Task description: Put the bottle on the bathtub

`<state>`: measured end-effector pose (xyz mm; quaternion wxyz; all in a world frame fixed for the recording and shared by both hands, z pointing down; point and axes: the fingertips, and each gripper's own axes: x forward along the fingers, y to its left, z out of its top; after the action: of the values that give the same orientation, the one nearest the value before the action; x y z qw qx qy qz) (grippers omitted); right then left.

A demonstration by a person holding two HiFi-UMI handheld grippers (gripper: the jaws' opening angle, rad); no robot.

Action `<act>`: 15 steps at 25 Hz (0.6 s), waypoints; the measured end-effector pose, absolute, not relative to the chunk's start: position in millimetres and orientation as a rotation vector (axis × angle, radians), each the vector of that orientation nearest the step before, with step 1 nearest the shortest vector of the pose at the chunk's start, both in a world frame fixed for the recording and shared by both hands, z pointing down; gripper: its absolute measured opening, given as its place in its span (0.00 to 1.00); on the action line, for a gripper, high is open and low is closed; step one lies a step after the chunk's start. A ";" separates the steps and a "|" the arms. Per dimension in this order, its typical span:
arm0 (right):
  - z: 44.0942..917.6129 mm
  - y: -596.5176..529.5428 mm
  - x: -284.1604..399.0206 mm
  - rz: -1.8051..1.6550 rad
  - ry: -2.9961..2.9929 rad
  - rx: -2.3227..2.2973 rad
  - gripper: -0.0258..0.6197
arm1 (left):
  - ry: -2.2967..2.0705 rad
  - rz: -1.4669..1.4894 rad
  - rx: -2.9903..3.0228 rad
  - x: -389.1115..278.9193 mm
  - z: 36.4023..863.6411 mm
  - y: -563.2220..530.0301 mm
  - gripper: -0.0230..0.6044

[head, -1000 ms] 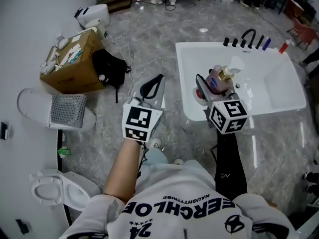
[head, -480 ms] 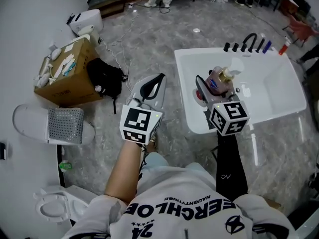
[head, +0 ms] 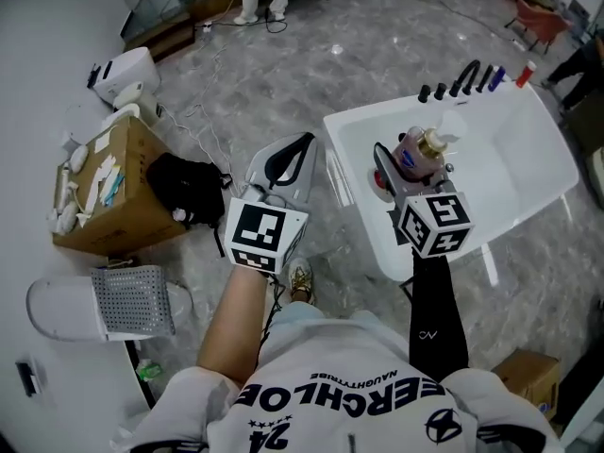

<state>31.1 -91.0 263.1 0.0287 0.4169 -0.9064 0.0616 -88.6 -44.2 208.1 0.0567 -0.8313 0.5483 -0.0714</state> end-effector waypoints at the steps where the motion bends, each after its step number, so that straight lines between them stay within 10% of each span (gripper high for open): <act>1: 263.5 -98.8 24.7 0.197 -2.786 1.304 0.40 | 1.640 -0.218 -2.535 -94.8 207.1 -53.5 0.04; 15: 275.7 -175.8 -50.2 0.229 -2.663 1.447 0.40 | 1.413 -0.260 -2.585 -166.2 216.5 -142.0 0.04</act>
<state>-50.2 -175.8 275.7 0.0510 0.4754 -0.8750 0.0754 -166.2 -142.0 216.5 0.0918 -0.8703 0.4758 -0.0875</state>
